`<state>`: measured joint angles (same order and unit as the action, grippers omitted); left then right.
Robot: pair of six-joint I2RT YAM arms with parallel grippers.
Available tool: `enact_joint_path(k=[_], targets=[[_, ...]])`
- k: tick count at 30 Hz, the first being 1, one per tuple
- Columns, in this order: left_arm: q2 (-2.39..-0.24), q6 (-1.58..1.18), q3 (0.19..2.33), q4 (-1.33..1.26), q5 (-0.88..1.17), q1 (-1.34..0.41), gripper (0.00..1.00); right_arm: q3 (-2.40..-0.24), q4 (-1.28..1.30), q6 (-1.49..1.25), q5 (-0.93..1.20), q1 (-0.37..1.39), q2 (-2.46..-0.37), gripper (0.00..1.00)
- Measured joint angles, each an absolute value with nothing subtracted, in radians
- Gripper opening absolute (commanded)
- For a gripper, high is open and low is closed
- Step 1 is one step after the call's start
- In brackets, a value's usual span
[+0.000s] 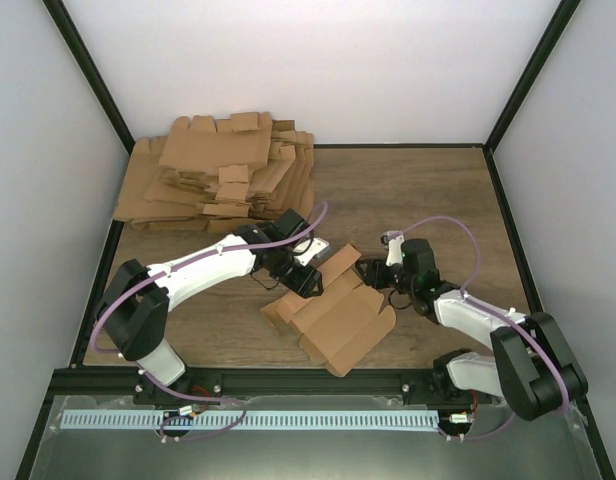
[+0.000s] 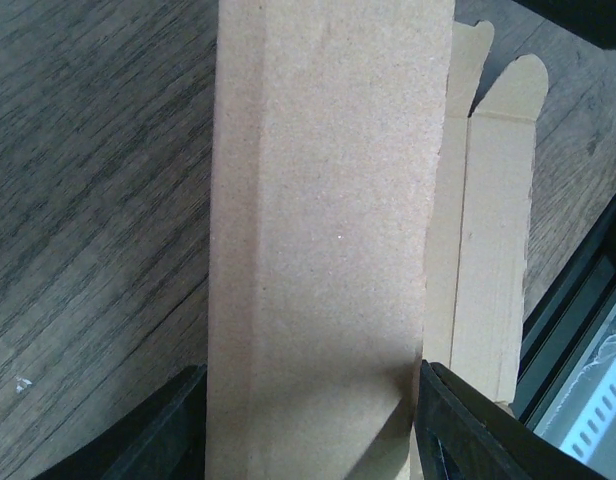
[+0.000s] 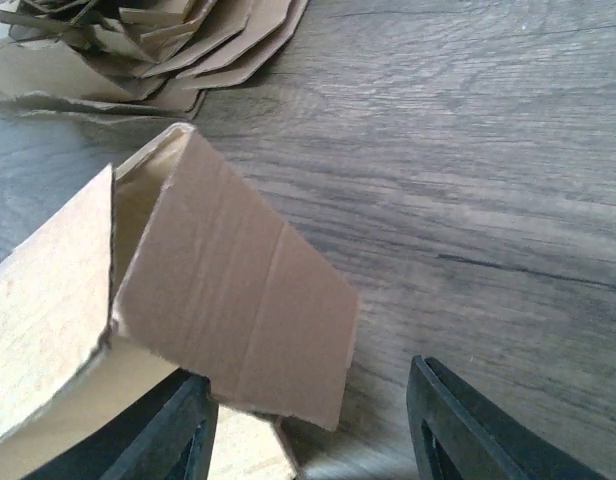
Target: Fold the paper box
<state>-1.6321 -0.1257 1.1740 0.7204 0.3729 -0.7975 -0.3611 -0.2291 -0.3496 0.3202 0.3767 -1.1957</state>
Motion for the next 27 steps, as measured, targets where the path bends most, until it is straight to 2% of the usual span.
enact_joint_path(k=[13,27], targets=[[-1.621,-0.125,1.161,0.728,0.379,-0.794,0.56,-0.417,-0.194,-0.437,0.170,0.377,-1.295,0.51],[-1.621,-0.121,1.161,0.729,0.379,-0.793,0.56,-0.466,-0.111,-0.434,0.253,0.377,-1.192,0.58]])
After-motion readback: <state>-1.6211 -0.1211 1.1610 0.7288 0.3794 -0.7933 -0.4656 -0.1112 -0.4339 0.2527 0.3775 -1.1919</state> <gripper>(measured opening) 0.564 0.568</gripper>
